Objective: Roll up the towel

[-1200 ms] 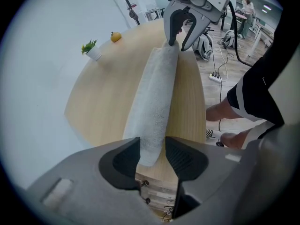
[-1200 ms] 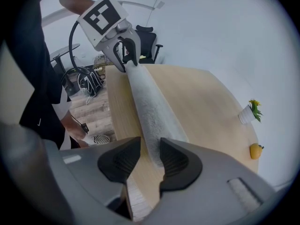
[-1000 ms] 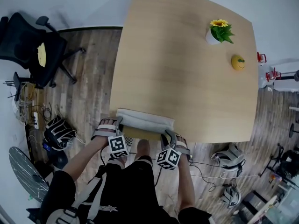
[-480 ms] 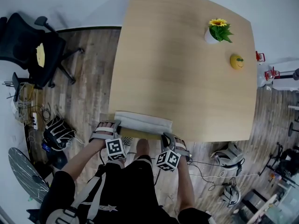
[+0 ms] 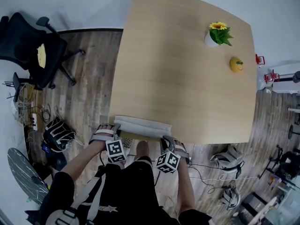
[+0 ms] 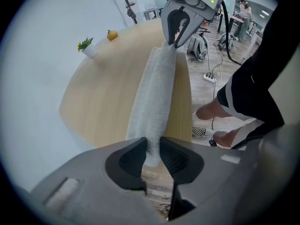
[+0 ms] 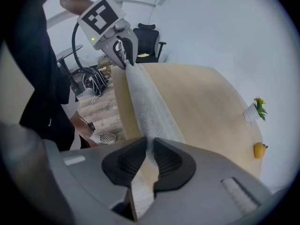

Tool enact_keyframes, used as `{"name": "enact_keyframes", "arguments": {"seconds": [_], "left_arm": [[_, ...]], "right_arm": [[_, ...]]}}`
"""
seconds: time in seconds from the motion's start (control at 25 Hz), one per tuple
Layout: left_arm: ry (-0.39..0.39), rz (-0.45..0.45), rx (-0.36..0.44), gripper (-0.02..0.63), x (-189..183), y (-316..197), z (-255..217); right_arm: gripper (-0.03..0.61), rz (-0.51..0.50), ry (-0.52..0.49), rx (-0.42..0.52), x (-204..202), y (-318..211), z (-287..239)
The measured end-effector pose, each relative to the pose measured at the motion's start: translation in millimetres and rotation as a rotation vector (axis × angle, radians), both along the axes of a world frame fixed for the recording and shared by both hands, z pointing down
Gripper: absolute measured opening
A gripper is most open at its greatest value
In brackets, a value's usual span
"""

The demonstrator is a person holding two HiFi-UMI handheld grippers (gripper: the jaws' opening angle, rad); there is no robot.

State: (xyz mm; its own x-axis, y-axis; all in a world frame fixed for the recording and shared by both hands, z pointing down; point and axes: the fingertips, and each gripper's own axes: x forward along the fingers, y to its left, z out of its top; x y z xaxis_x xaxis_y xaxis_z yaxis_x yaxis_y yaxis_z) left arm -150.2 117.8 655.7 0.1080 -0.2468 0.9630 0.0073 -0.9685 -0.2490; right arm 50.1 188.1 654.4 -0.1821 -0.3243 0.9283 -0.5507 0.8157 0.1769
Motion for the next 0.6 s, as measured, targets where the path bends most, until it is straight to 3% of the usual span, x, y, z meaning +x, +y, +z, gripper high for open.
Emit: {"name": "enact_keyframes", "arguments": {"seconds": [0.6], "left_arm": [[-0.019, -0.021, -0.027, 0.107, 1, -20, -11]], "right_arm": [[0.067, 0.003, -0.010, -0.002, 4, -25, -12]]}}
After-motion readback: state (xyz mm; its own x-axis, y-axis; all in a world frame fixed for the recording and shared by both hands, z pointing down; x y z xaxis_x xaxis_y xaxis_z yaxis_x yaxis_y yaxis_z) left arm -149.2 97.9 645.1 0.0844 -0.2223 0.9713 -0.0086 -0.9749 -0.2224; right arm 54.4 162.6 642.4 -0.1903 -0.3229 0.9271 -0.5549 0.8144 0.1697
